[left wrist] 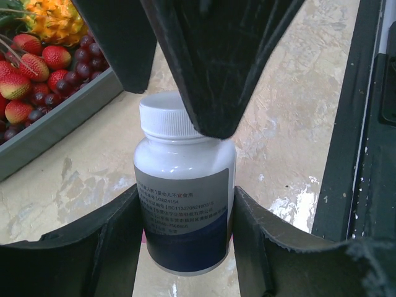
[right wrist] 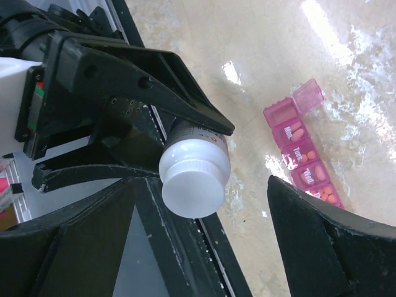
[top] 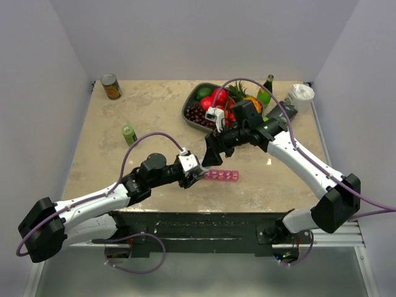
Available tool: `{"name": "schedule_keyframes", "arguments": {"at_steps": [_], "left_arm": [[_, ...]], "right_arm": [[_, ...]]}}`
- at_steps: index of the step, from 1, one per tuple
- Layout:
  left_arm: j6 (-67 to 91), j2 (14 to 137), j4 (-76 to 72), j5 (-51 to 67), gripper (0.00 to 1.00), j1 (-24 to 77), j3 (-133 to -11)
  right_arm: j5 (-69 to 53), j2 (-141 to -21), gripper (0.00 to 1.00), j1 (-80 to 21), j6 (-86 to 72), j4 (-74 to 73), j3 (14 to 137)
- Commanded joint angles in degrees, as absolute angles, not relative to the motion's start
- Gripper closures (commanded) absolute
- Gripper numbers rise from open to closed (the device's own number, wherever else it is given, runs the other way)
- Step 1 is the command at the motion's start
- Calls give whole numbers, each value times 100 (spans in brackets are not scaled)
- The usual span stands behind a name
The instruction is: Sort the pills into containers
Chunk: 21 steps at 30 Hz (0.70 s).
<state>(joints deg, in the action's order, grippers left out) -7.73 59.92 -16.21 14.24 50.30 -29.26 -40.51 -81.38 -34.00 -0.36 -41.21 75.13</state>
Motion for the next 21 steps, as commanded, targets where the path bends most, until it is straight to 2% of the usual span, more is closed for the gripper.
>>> {"name": "schedule_keyframes", "arguments": {"at_steps": [1, 3, 6, 9, 10, 13, 15, 19, 21], "left_arm": [[-817, 5977, -2074, 1239, 100, 5063, -3129], [-826, 5994, -2109, 1204, 100, 5062, -3111], [-800, 6003, -2109, 1152, 100, 5063, -3120], [-826, 5985, -2074, 1099, 100, 5062, -3103], [-852, 5977, -2057, 1107, 100, 5071, -3103], [-1071, 5915, -1794, 1396, 100, 5062, -3103], [-1343, 5854, -1513, 1634, 100, 5054, -3138], [-1652, 5748, -1257, 2607, 100, 5036, -3173], [-1696, 5713, -1239, 2864, 100, 5027, -3182]], "right_arm": [[-3744, -8191, 11, -3542, -281, -3937, 7444], [-3788, -8270, 16, -3586, -229, -3981, 7427], [-3902, -8323, 29, -3665, -132, -4052, 7471], [-4139, -8393, 56, -3718, 165, -4157, 7541], [-4218, -8402, 73, -3726, 228, -4236, 7611], [-4332, -8525, 90, -3770, 1104, -4795, 7987], [-4631, -8683, 94, -3858, 2456, -5350, 8286], [-4878, -8903, 95, -4192, 4698, -6702, 8990], [-4747, -8816, 89, -4385, 5578, -6698, 8956]]}}
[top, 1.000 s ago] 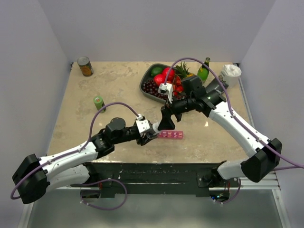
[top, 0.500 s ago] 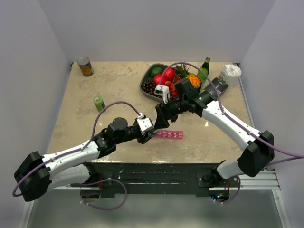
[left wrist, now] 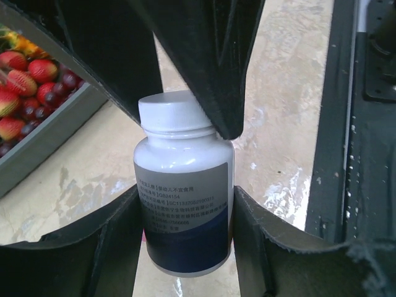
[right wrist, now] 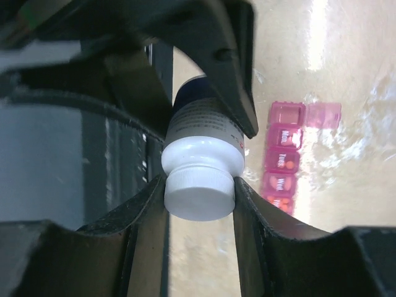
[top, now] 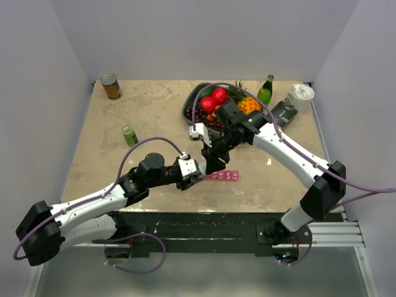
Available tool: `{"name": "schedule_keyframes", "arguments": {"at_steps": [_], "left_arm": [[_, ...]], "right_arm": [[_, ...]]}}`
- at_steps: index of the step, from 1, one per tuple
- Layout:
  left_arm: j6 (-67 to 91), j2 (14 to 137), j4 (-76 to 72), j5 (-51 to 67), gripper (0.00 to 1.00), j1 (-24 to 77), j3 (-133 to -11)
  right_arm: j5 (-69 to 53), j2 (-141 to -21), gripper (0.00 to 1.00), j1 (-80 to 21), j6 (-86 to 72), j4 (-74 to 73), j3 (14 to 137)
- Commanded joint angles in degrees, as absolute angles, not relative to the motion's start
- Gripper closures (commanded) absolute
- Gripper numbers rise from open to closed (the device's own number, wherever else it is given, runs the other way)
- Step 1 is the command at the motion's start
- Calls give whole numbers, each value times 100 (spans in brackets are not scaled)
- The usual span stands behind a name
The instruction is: Sort the pills into containers
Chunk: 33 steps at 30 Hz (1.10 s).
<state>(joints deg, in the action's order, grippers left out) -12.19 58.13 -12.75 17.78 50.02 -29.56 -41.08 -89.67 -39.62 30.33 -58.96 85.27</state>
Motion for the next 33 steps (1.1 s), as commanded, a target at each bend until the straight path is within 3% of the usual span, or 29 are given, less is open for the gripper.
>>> {"name": "schedule_keyframes", "arguments": {"at_steps": [1, 7, 10, 17, 22, 26, 33], "left_arm": [[-1705, 5704, -1239, 3004, 100, 5001, -3182], [-1539, 5547, -1388, 2840, 100, 4948, -3033], [-1406, 5415, -1678, 2769, 100, 4940, -2875], [-1213, 5511, -1828, 2883, 100, 4939, -2856], [-1169, 5537, -1793, 3014, 100, 4922, -2848], [-1116, 5581, -1775, 3155, 100, 4852, -2839], [-897, 5651, -2039, 3182, 100, 4816, -2839]], "right_arm": [[-4685, -8633, 87, -4447, 5825, -6532, 8799], [-4403, -8534, 86, -4544, 6144, -6293, 8789], [-4456, -8420, 64, -4535, 5881, -6135, 8614], [-4570, -8235, 62, -4535, 5590, -5880, 8297], [-4439, -8139, 61, -4535, 6254, -6300, 8472], [-4263, -8103, 53, -4535, 6548, -6442, 8420], [-4588, -8130, 35, -4535, 5722, -5802, 8051]]}}
